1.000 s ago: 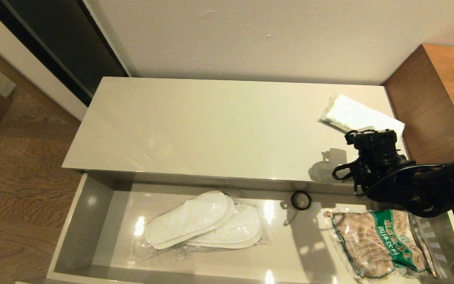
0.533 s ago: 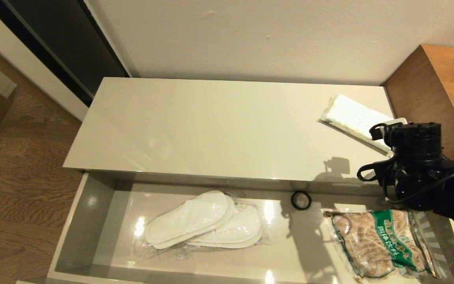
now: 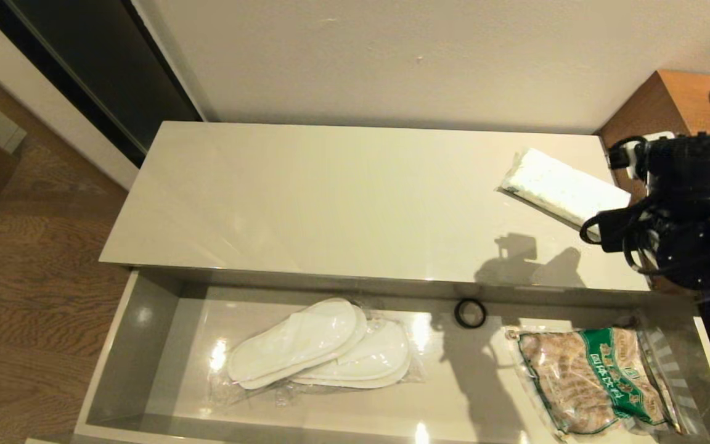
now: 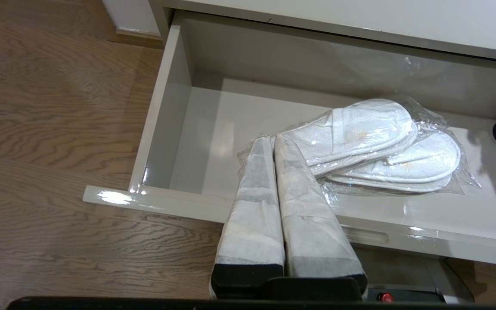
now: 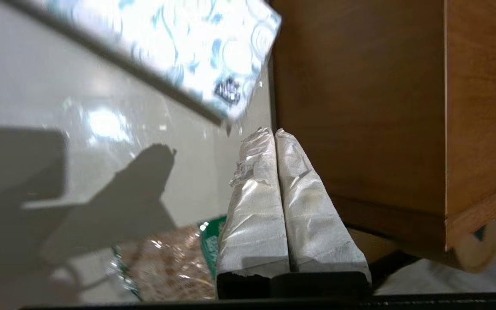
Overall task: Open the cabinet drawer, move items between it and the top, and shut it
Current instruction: Pick up the tissue on the table
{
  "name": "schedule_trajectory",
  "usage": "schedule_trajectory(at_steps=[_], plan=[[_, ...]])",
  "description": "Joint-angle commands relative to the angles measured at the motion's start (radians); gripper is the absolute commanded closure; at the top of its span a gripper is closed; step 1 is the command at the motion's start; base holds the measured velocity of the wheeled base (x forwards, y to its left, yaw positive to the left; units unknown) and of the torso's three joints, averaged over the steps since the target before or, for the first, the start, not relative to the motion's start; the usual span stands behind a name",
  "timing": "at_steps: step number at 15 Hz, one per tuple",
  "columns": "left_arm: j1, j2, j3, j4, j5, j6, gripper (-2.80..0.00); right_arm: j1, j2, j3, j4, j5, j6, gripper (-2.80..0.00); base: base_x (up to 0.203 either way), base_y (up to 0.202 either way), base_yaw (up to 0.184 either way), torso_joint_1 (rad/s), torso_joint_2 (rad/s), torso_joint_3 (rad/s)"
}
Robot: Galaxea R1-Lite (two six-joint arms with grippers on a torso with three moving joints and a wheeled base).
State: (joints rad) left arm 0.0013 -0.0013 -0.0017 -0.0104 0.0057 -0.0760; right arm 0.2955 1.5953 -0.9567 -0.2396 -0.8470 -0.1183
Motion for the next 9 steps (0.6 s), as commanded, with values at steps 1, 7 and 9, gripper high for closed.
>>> schedule_trajectory(at_steps=[1,7,9], plan=[[0.000,0.001,0.000,0.000,0.002,-0.001,0.00,-0.022,0.015,-0.173,0.198,0.030,0.103,0.00,0.000,0.000,0.000,0.000,0.00,0.000],[0.000,0.001,0.000,0.000,0.000,-0.001,0.00,-0.060,0.333,-0.818,0.951,0.249,0.709,0.00,0.000,0.000,0.000,0.000,0.00,0.000],[0.000,0.001,0.000,0.000,0.000,-0.001,0.00,-0.069,0.410,-0.878,1.014,0.268,0.831,0.00,0.000,0.000,0.000,0.000,0.00,0.000]])
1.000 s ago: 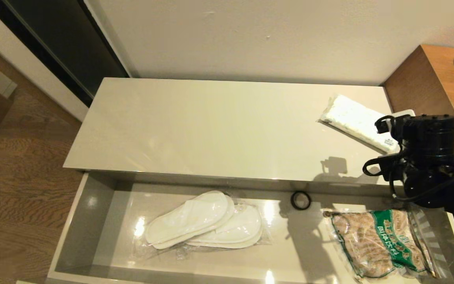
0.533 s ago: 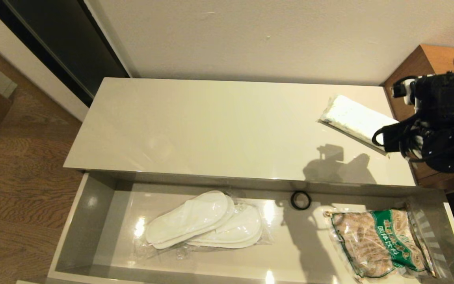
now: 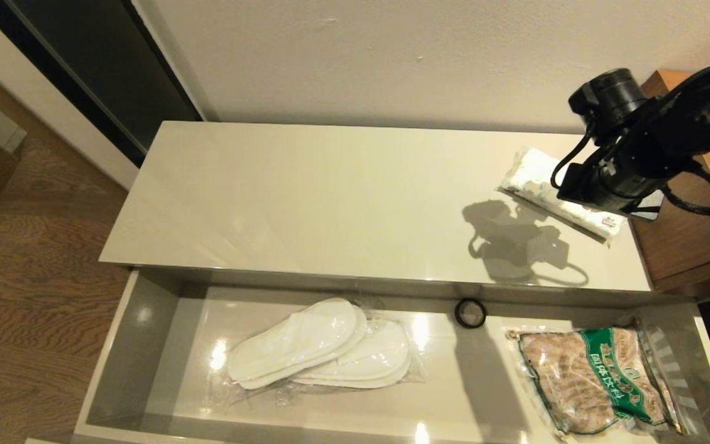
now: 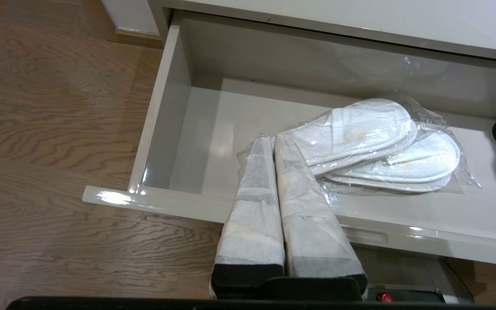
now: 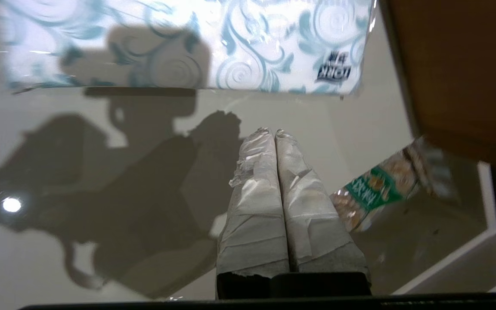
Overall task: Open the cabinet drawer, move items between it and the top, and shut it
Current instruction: Pick up the tissue on the table
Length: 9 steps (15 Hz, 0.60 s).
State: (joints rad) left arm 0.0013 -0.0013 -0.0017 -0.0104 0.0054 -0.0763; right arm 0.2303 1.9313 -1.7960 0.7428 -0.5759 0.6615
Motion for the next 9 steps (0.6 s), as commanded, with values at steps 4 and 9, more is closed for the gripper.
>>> schedule_trajectory(at_steps=[4,9], plan=[[0.000,0.001,0.000,0.000,0.001,0.000,0.00,-0.019,0.113,-0.059,0.061,-0.001,0.118,0.00,0.000,0.000,0.000,0.000,0.00,0.000],[0.000,0.001,0.000,0.000,0.001,0.000,0.00,-0.018,0.048,-0.042,0.066,-0.007,0.064,0.00,0.000,0.000,0.000,0.000,0.00,0.000]])
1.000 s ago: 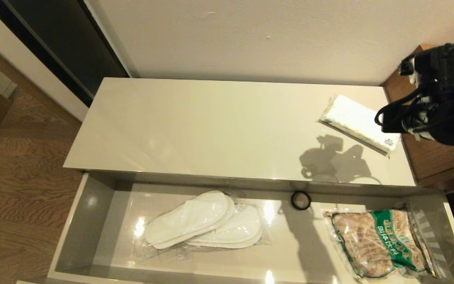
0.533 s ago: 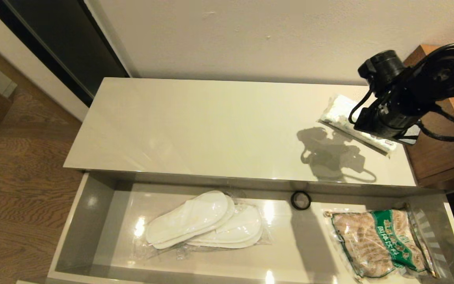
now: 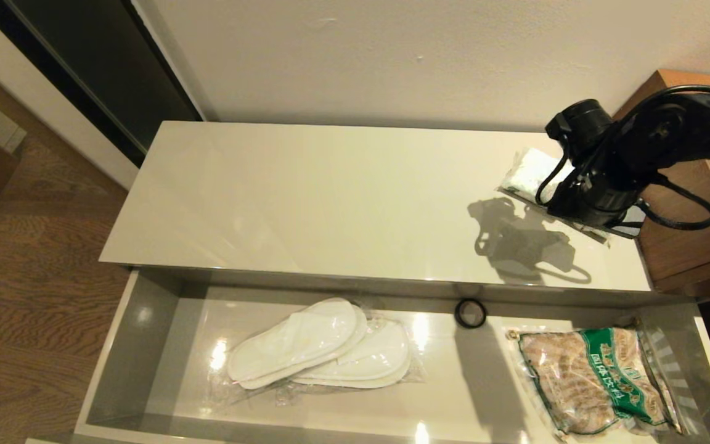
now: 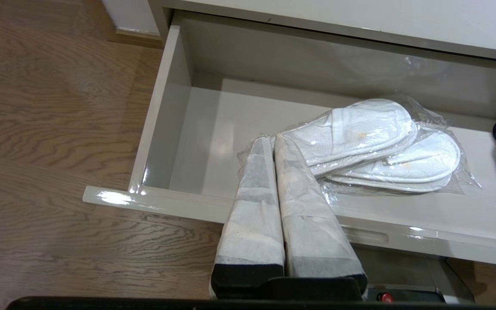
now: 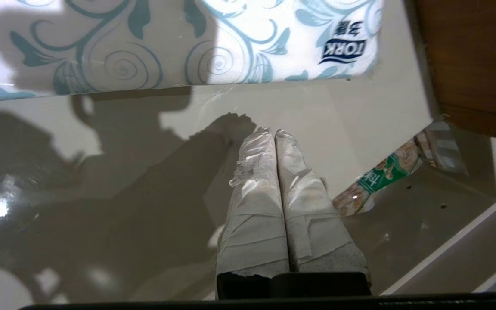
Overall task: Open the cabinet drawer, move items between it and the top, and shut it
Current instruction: Pick up the tissue on the table
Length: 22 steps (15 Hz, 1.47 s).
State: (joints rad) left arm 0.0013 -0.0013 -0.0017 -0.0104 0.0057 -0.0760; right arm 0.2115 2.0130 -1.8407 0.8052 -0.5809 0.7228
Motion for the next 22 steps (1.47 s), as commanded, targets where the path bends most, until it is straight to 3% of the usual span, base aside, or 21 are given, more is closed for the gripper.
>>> schedule_trajectory(at_steps=[1,3,6,7,8,13,17,22], plan=[[0.000,0.001,0.000,0.000,0.002,-0.001,0.00,0.002,-0.055,0.006,0.013,-0.020,-0.019,0.00,0.000,0.000,0.000,0.000,0.00,0.000],[0.000,0.001,0.000,0.000,0.000,-0.001,0.00,0.001,-0.080,0.011,0.020,-0.064,-0.122,0.00,0.000,0.000,0.000,0.000,0.00,0.000],[0.000,0.001,0.000,0.000,0.000,-0.002,0.00,-0.018,-0.109,0.057,-0.002,-0.069,-0.343,0.00,0.000,0.000,0.000,0.000,0.00,0.000],[0.000,0.001,0.000,0.000,0.002,-0.001,0.00,-0.029,-0.116,0.086,-0.020,-0.062,-0.424,-2.43,0.000,0.000,0.000,0.000,0.00,0.000],[0.000,0.001,0.000,0.000,0.002,-0.001,0.00,-0.047,-0.125,0.117,-0.051,-0.044,-0.547,-2.80,0.000,0.000,0.000,0.000,0.00,0.000],[0.000,0.001,0.000,0.000,0.000,-0.001,0.00,-0.168,-0.137,0.148,-0.181,0.073,-1.107,-2.80,0.000,0.000,0.000,0.000,0.00,0.000],[0.000,0.001,0.000,0.000,0.000,-0.001,0.00,-0.199,-0.133,0.150,-0.201,0.181,-1.286,-2.80,0.000,0.000,0.000,0.000,0.00,0.000],[0.000,0.001,0.000,0.000,0.002,-0.001,0.00,-0.208,-0.105,0.149,-0.202,0.247,-1.308,-2.80,0.000,0.000,0.000,0.000,0.00,0.000]])
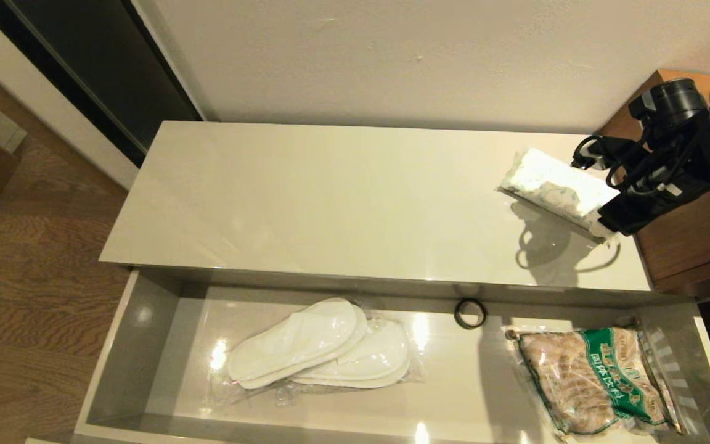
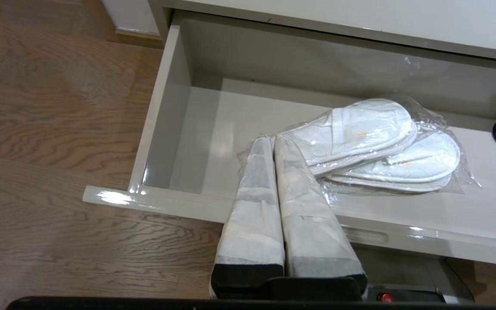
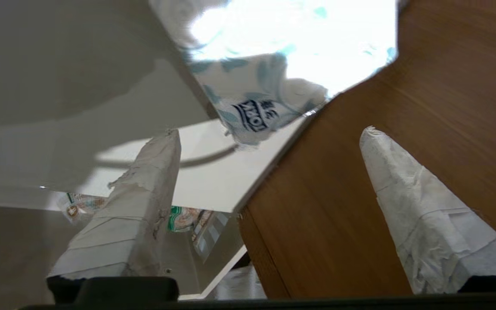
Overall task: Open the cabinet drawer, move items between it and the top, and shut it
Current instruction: Pick up the tissue on the table
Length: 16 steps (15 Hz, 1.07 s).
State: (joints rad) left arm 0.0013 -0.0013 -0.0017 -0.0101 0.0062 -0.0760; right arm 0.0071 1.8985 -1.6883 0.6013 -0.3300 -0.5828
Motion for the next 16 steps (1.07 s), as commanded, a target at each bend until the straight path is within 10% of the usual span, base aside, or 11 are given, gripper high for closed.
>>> schedule_trajectory(at_steps=[1,11,12,16], plan=[[0.000,0.001,0.000,-0.001,0.001,-0.001,0.00,-0.013,0.025,-0.013,0.002,0.027,-0.014,-2.80,0.000,0.000,0.000,0.000,0.00,0.000],[0.000,0.001,0.000,-0.001,0.001,-0.001,0.00,-0.059,0.243,-0.134,-0.124,0.101,-0.036,-2.80,0.000,0.000,0.000,0.000,0.00,0.000],[0.000,0.001,0.000,-0.001,0.000,-0.001,0.00,-0.060,0.245,-0.126,-0.128,0.106,-0.034,-0.35,0.000,0.000,0.000,0.000,0.00,0.000],[0.000,0.001,0.000,-0.001,0.001,-0.001,0.00,-0.061,0.238,-0.117,-0.086,0.137,-0.002,0.00,0.000,0.000,0.000,0.000,0.00,0.000]])
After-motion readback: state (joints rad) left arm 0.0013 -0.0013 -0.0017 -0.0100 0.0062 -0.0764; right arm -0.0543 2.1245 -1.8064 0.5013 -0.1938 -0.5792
